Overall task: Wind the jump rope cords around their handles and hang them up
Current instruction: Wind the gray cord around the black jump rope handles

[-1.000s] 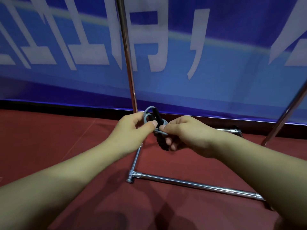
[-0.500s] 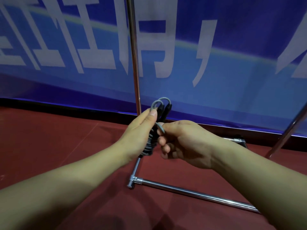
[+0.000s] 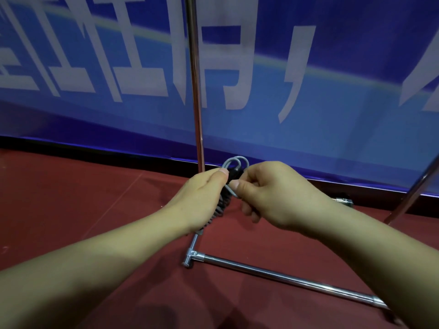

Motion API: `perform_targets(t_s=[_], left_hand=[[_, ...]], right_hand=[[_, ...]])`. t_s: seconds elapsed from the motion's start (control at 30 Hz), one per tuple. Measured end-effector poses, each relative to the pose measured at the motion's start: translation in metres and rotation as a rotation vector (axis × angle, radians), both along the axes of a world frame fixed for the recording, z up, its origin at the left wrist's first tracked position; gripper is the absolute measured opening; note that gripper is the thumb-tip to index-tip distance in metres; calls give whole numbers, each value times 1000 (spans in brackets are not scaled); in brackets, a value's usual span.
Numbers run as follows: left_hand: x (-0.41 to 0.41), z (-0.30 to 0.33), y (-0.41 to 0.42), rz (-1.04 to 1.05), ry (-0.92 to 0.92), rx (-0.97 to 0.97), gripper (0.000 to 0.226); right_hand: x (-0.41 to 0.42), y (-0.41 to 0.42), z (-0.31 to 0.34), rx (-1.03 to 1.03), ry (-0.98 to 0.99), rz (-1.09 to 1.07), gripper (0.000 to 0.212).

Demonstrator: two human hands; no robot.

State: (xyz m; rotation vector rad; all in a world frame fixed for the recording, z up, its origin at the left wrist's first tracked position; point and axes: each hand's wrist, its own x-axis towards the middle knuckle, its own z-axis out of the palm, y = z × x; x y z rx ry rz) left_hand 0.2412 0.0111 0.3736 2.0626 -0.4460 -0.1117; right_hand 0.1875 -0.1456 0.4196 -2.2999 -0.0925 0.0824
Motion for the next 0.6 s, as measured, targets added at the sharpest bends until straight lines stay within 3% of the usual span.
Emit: perform_targets(t_s=[0.2, 0.33, 0.5, 0.6], left_hand=[[-3, 4, 2, -44, -90, 41, 72], [-5, 3, 3, -45, -210, 95, 58], [-5, 3, 4, -59, -239, 111, 59], [-7, 4, 3, -49, -279, 112, 39]], right_hand=[[0, -7, 7, 15, 22, -78, 25], [0, -7, 8, -76, -94, -162, 27], [-1, -6, 13, -128, -244, -234, 32], [-3, -4, 11, -136, -315, -248, 29]])
